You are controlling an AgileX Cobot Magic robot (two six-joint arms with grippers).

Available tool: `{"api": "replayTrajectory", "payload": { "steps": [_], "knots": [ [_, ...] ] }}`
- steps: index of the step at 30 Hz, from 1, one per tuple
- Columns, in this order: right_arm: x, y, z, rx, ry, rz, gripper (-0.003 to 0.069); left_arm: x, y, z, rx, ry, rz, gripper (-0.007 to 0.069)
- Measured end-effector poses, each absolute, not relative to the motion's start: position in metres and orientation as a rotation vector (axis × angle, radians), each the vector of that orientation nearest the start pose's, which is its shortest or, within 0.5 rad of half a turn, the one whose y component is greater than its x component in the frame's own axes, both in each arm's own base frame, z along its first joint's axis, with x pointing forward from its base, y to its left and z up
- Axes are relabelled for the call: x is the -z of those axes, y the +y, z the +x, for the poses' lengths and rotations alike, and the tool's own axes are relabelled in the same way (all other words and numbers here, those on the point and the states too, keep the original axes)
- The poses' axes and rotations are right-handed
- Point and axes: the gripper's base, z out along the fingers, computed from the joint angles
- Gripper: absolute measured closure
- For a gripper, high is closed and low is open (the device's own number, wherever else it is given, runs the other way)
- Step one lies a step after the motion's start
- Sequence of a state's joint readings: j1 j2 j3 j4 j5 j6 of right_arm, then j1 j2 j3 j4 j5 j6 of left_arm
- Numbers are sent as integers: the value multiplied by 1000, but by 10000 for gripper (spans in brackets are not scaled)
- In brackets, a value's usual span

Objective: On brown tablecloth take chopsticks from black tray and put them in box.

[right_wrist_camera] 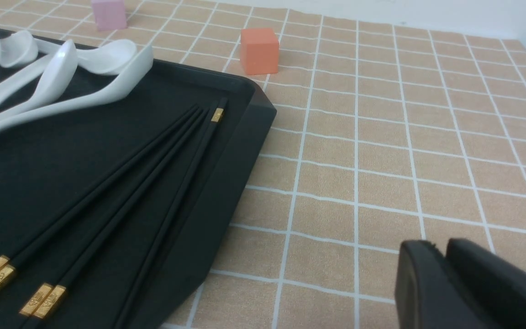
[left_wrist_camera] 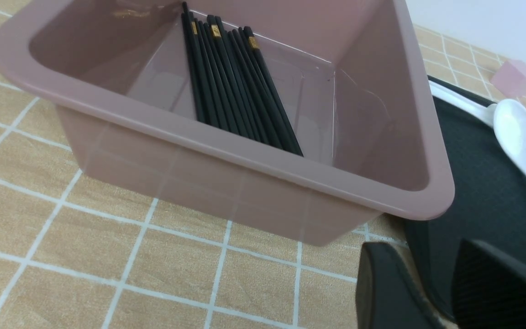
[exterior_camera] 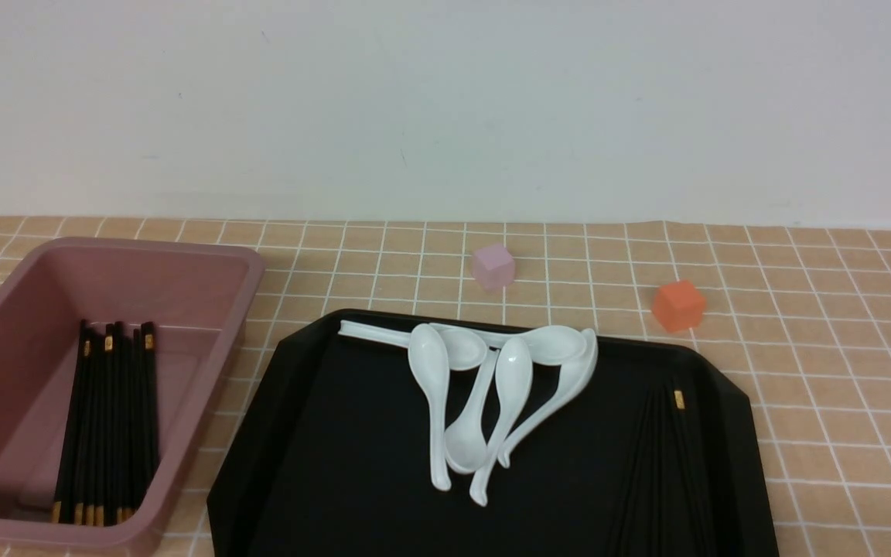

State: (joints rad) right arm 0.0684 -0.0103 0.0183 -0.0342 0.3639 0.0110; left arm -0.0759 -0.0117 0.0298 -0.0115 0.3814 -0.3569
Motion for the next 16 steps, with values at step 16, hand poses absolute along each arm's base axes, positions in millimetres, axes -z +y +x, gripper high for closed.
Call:
{"api": "replayTrajectory", "payload": {
  "steps": [16],
  "knots": [
    [-175,2,53,-21,1854,-75,549,-170,-4,52,308,1875,-273,386]
  ]
}}
